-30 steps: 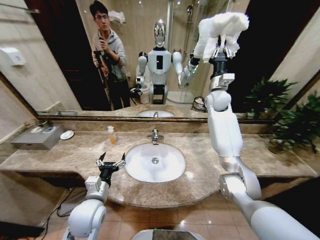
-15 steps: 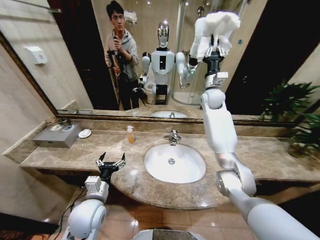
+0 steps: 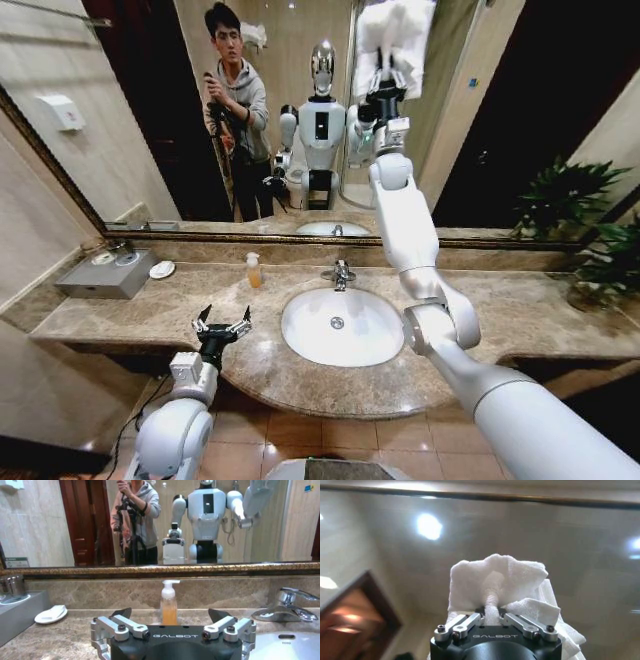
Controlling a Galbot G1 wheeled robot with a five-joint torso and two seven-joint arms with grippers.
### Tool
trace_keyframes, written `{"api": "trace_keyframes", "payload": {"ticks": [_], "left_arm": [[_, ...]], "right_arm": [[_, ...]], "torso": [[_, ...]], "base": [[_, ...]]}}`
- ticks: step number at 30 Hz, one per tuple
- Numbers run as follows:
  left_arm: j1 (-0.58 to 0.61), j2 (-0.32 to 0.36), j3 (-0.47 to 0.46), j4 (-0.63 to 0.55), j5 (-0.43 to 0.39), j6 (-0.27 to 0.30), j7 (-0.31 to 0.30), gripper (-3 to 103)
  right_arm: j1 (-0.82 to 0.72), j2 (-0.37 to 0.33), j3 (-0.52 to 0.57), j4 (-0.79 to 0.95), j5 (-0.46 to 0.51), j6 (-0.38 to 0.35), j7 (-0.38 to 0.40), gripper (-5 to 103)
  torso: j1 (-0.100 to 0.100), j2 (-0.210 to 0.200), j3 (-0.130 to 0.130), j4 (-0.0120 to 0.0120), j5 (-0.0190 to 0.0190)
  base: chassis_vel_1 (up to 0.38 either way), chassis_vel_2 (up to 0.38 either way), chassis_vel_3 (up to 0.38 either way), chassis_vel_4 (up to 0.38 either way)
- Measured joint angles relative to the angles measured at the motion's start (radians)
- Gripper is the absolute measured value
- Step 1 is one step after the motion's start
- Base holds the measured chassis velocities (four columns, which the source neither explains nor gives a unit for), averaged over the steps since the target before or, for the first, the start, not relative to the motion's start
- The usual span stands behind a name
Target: Pick up the towel from the sink counter and wipe the mirror surface.
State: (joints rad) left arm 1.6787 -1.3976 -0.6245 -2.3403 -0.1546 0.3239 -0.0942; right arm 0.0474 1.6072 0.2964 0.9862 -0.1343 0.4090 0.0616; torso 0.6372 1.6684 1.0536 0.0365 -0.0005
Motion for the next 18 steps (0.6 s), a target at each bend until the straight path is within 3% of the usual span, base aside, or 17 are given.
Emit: {"api": "trace_keyframes", "payload": {"ticks": [12, 18], "left_arm": [[0.000, 0.000, 0.000, 0.000, 0.000, 0.000, 0.000, 100], [0.000, 0.000, 0.000, 0.000, 0.000, 0.000, 0.000, 100]], "right_arm": [[-0.042, 0.005, -0.133, 0.002, 0.007, 0.069, -0.088, 8], [-0.050, 0.001, -0.074, 0.055, 0.036, -0.010, 0.001, 8]], "torso": [[0.000, 0.000, 0.000, -0.0008, 0.0002], [0.000, 0.000, 0.000, -0.0005, 0.0004]], "base": [[0.000, 0.000, 0.000, 0.000], [0.000, 0.000, 0.000, 0.000]]}}
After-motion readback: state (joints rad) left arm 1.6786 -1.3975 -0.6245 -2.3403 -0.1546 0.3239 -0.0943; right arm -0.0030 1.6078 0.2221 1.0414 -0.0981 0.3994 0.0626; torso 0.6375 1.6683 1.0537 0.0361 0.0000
